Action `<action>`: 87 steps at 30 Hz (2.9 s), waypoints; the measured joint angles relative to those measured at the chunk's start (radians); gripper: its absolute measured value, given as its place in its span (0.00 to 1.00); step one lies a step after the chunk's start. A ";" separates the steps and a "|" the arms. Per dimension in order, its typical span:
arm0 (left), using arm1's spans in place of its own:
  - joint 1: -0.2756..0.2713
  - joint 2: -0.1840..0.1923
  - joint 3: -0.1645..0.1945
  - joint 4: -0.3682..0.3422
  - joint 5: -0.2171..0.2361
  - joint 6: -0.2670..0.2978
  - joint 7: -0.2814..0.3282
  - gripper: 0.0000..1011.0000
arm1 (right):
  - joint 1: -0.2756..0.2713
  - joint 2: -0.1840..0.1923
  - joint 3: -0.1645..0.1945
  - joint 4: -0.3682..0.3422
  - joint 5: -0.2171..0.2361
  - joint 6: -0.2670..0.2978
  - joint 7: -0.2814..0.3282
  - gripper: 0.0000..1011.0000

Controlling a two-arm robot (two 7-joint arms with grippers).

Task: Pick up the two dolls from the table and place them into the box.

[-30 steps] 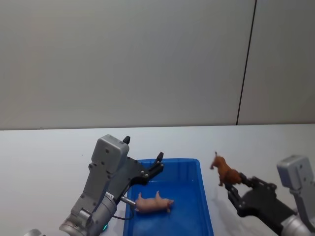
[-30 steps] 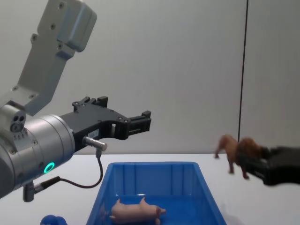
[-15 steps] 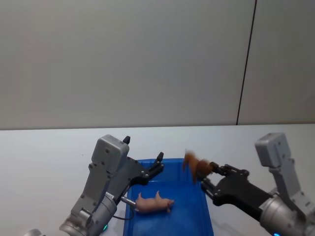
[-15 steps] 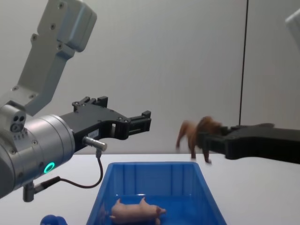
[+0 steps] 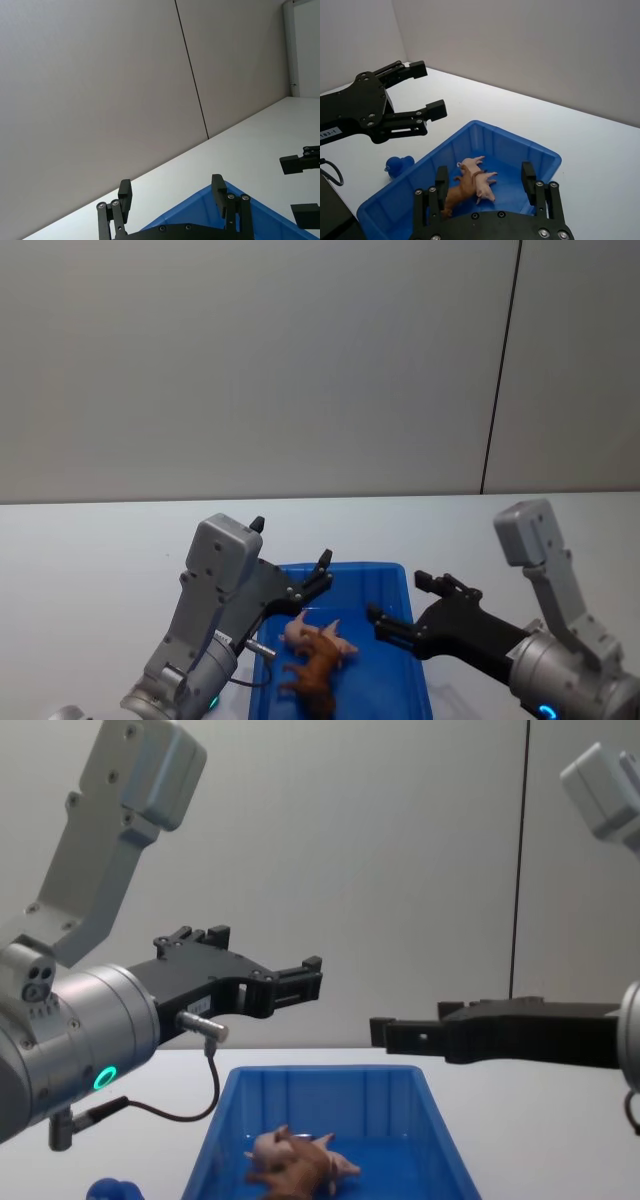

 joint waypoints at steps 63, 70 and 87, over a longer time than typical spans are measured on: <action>0.166 0.166 -0.064 -0.098 -0.068 0.126 0.089 0.99 | -0.156 0.166 0.110 -0.074 0.139 -0.085 -0.103 0.99; 0.182 0.172 -0.070 -0.073 -0.095 0.139 0.082 0.99 | -0.156 0.167 0.110 -0.075 0.140 -0.086 -0.104 0.99; 0.177 0.152 -0.076 0.014 -0.129 0.146 0.041 0.99 | -0.157 0.168 0.110 -0.075 0.140 -0.086 -0.104 0.99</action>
